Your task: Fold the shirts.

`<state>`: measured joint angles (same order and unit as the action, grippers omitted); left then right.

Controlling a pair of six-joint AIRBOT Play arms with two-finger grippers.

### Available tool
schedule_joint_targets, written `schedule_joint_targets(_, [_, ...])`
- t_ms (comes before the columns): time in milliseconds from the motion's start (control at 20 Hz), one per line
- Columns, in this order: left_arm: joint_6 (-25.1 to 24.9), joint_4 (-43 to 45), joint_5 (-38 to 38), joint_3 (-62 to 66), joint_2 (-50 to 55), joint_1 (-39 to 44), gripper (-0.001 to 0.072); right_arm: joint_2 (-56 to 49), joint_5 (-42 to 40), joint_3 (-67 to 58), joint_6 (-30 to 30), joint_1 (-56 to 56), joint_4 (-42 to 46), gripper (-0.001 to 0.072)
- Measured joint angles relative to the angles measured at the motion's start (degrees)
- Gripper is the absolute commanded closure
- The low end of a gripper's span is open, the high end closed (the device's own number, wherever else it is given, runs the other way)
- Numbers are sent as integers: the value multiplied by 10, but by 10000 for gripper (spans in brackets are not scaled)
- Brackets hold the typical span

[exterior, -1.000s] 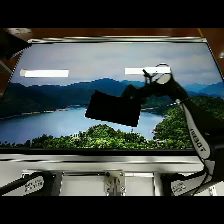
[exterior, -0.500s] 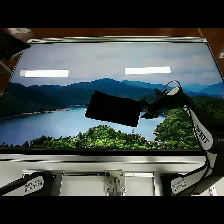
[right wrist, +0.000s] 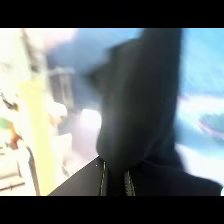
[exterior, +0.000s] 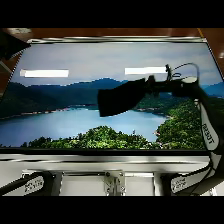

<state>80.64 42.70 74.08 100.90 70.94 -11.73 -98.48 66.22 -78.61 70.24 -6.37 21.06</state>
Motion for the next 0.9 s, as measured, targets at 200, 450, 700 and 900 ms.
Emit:
schedule_joint_targets(200, [1,0,0,0,0,0,674,30,68,-88,54,-106,81,648])
schedule_joint_targets(450, [2,0,1,0,0,1,674,47,102,-123,79,-288,160,648])
schedule_joint_targets(700, [2,9,1,0,5,19,674,50,127,-108,104,-436,319,648])
schedule_joint_targets(900, [2,29,1,0,23,57,674,57,163,-17,116,-514,388,648])
